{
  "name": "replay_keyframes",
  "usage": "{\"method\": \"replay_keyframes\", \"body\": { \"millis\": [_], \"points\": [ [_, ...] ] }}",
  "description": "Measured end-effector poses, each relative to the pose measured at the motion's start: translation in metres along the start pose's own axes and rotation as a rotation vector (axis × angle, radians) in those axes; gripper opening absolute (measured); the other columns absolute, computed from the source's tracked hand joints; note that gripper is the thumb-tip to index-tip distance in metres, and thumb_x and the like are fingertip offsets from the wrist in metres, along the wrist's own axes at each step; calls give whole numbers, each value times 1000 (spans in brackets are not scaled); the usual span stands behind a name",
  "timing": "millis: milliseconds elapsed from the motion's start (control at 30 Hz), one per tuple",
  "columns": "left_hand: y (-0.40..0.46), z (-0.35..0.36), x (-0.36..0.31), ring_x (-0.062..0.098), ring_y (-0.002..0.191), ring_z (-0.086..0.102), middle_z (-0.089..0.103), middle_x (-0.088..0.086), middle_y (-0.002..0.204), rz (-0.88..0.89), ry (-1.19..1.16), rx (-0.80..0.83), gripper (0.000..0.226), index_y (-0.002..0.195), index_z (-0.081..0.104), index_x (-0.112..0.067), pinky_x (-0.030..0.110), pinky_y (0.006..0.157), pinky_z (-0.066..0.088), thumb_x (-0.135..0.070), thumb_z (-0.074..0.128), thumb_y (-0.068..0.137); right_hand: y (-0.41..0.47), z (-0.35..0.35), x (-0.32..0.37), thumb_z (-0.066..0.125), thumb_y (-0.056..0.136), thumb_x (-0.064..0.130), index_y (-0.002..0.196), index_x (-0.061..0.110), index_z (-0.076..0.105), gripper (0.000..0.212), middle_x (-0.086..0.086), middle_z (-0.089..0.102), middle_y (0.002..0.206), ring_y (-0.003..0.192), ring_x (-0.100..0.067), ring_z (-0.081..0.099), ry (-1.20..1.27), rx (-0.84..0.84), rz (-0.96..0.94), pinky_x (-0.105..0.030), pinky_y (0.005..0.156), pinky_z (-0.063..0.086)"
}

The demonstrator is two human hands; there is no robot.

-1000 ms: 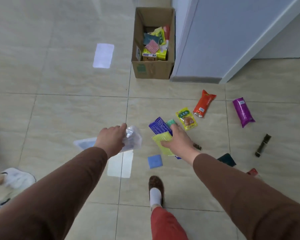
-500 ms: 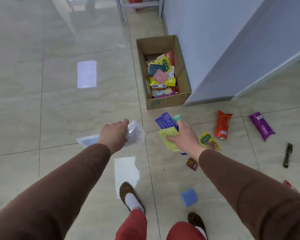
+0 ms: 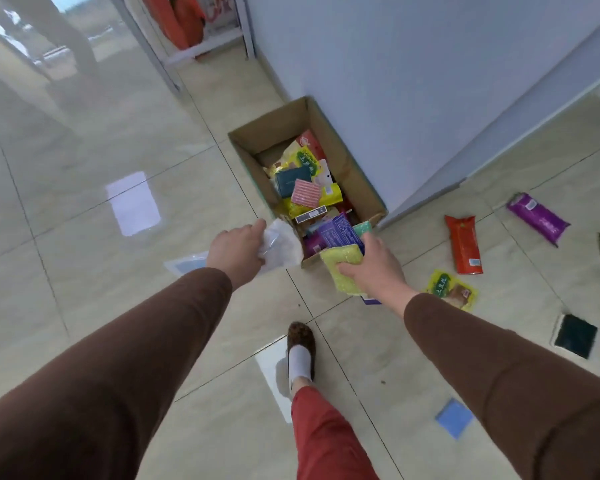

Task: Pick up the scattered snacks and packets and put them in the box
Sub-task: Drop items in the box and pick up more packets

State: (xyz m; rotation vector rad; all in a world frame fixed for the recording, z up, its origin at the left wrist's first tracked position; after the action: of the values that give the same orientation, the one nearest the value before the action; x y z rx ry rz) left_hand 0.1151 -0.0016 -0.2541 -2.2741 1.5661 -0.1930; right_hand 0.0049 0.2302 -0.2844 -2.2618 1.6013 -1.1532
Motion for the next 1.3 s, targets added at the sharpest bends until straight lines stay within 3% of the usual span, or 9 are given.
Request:
{"method": "replay_keyframes", "body": {
  "millis": [100,300,533,700,800,867,933,1100,1300],
  "points": [
    [56,-11,13,33,94,63,67,8,102,73,76,2,35,113,45,-17,35,67,39,-24,64,84,37,1,14,76,80,43,106,20,48,45,-2,52,106,91,-22,56,35,-35,51,-34,71,47],
    [163,-26,28,31,100,61,64,9,106,176,206,57,42,127,44,-16,35,67,42,-18,60,88,102,9,37,75,85,40,108,17,43,46,-4,39,115,87,-20,49,78,-115,163,-28,74,38],
    [290,-9,35,27,105,60,61,3,115,429,378,42,45,128,44,-21,36,76,42,-19,64,87,171,46,38,73,86,37,117,14,44,48,-12,44,124,83,-25,50,165,-261,361,-29,73,40],
    [350,21,31,26,105,60,64,2,115,596,458,102,42,124,48,-25,38,84,44,-17,60,84,210,74,31,70,85,29,130,15,40,56,-13,41,126,100,-35,58,244,-305,527,-29,76,39],
    [372,47,29,28,124,53,58,6,135,668,490,129,66,142,38,-24,41,104,40,-24,67,83,225,90,22,73,81,28,150,28,24,85,-15,34,143,122,-42,51,294,-298,582,-41,95,46],
    [375,57,26,29,141,37,41,8,153,714,480,140,99,155,20,-20,42,116,29,-39,79,77,228,95,18,77,81,39,157,34,9,102,-15,15,163,142,-43,30,171,-238,607,-53,111,35],
    [369,61,23,28,146,28,31,7,158,765,450,135,107,155,18,-17,41,118,25,-44,82,73,224,96,19,76,83,44,158,33,13,98,-10,12,166,147,-39,22,90,-225,585,-53,113,30],
    [335,52,11,25,130,45,48,3,142,878,423,90,83,142,39,-18,38,106,37,-36,83,73,196,93,34,71,87,32,146,24,41,67,-5,44,144,130,-29,40,-29,-341,460,-43,101,40],
    [272,21,-32,26,117,52,58,4,123,968,367,135,52,131,50,-17,41,98,44,-32,69,85,130,76,44,66,83,24,137,23,49,56,-1,50,132,120,-25,45,7,-386,498,-38,94,40]
  ]
}}
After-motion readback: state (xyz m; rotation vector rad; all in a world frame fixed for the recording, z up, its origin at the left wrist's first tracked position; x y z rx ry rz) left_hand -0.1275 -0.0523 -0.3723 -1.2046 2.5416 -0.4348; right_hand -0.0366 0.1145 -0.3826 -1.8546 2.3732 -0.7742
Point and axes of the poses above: each hand's wrist, its own y-axis towards the middle knuckle, its own z-axis out of the palm, x = y × z, the point moved 5 cm from there along y, towards the middle knuckle
